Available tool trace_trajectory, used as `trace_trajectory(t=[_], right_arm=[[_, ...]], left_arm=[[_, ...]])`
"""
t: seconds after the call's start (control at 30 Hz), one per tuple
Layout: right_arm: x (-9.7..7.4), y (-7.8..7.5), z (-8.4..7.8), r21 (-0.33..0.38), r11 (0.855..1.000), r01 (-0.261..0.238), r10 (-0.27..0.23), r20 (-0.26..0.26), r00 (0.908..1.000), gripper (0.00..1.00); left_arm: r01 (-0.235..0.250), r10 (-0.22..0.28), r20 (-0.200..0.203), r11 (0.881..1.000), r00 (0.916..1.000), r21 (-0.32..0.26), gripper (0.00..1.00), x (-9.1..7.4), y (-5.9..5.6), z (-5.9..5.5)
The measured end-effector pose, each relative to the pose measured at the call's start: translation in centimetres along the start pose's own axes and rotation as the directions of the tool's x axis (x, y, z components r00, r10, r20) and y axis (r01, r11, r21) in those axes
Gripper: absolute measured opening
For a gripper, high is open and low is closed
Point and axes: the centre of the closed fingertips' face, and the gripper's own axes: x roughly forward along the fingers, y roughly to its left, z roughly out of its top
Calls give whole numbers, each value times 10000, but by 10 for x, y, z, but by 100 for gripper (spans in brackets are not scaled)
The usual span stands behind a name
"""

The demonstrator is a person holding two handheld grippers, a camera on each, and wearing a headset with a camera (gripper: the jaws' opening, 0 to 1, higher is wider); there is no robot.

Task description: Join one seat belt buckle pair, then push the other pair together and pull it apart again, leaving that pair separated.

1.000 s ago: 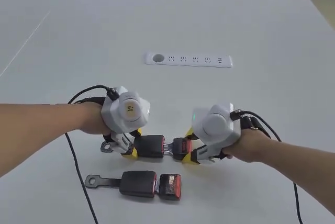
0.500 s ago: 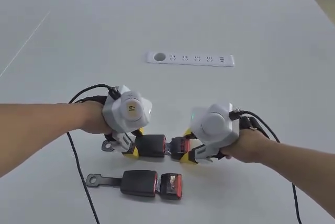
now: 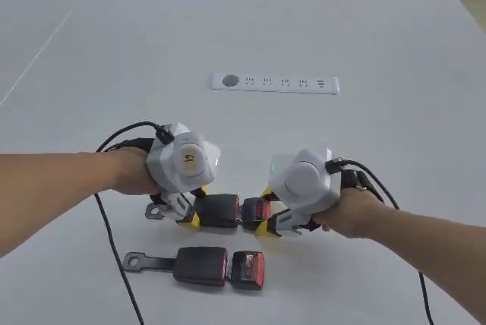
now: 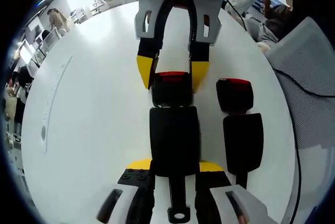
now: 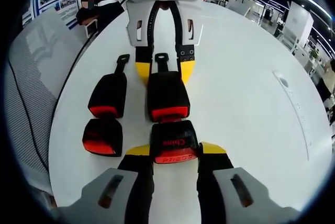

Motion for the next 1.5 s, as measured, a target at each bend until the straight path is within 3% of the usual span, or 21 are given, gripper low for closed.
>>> trace_trajectory(t=[0.37, 0.97, 1.27, 1.5], right_arm=[[1, -2, 1, 23, 10000, -8, 8, -55, 10000, 29], [0, -1, 0, -502, 9987, -66, 40, -513, 9987, 30], [-7, -4, -13, -630, 9979, -153, 106, -747, 9971, 30], [-8, -4, -14, -808, 9965, -227, 167, -745, 9971, 31]], left_arm=[[-18, 19, -97, 10000, 10000, 64, 28, 0, 0, 0], [-40, 47, 323, 9997, 9995, -224, 30, 2, 3, -4], [-60, 73, 418, 9996, 9991, -293, 31, 3, 4, -5], [-91, 100, 435, 9997, 9990, -205, 31, 2, 2, -3]])
